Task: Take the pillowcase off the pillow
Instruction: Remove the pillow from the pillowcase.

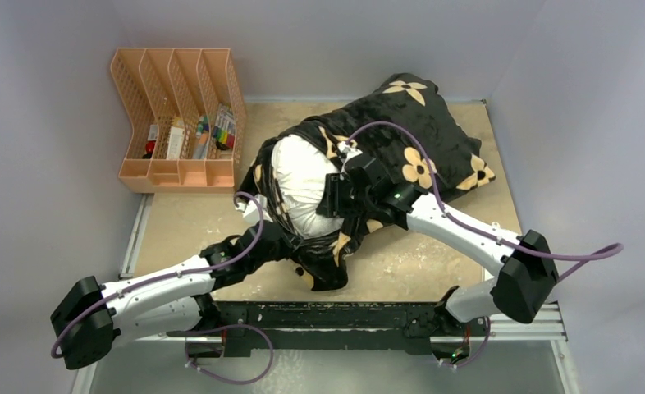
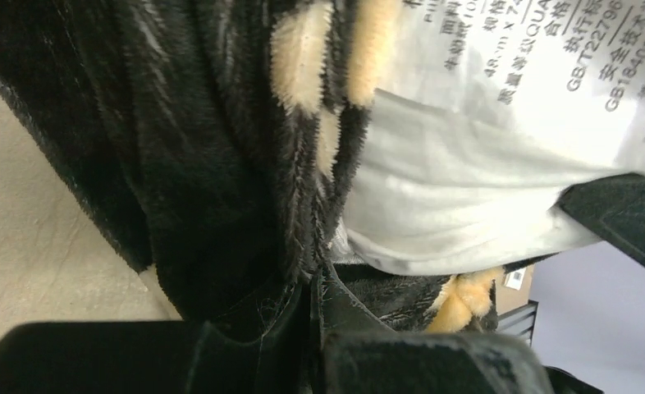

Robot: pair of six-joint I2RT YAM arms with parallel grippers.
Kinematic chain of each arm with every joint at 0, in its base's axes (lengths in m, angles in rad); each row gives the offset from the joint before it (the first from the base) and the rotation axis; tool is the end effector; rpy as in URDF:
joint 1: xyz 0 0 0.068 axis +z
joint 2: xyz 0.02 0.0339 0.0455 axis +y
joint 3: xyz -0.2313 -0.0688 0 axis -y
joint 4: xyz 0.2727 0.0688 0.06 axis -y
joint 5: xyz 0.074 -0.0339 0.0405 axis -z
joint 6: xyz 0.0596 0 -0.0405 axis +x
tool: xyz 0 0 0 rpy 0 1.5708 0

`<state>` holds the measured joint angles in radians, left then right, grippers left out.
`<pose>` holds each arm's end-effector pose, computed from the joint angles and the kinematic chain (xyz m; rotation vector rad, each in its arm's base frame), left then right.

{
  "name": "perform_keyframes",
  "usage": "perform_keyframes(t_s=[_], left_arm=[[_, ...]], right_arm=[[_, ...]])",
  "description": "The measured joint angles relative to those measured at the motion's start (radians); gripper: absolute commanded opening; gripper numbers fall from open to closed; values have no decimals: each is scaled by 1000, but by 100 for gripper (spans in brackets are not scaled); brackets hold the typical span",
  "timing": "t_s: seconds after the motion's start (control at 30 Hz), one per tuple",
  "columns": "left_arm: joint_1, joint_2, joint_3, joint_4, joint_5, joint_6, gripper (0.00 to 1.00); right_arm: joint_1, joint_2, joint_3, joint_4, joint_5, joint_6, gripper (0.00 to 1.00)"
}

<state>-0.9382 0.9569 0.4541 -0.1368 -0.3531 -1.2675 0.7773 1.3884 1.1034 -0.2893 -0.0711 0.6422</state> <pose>0.1697 -0.1966 0.1462 -0.5779 2.2256 -0.8427 0.2598 0.2616 0.2494 -0.1982 2.2746 0.8709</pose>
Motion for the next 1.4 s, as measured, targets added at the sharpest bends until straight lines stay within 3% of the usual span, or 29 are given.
perform_keyframes(t_s=[0.2, 0.47, 0.6, 0.67, 0.77, 0.83, 0.87, 1.0, 1.17, 1.4], left_arm=[[0, -11, -28, 16, 0, 5, 0], [0, -41, -76, 42, 2, 1, 0], [0, -47, -84, 41, 3, 0, 0], [0, -48, -88, 39, 3, 0, 0], [0, -56, -95, 30, 2, -2, 0], [0, -68, -100, 20, 0, -4, 0], [0, -71, -100, 15, -4, -3, 0], [10, -76, -100, 17, -47, -5, 0], [16, -87, -100, 45, -89, -9, 0], [16, -142, -103, 88, -107, -32, 0]], right_arm=[[67, 33, 2, 18, 98, 32, 98], [297, 123, 21, 3, 525, 214, 99], [339, 210, 31, -22, 679, 374, 98], [349, 259, 38, -31, 738, 450, 85], [370, 321, 40, -30, 805, 549, 43], [371, 328, 38, -9, 826, 561, 7], [367, 323, 34, 18, 832, 543, 0], [320, 280, 23, 132, 770, 382, 0], [225, 252, 95, 137, 602, 176, 0], [82, 161, 145, 97, 348, 83, 0]])
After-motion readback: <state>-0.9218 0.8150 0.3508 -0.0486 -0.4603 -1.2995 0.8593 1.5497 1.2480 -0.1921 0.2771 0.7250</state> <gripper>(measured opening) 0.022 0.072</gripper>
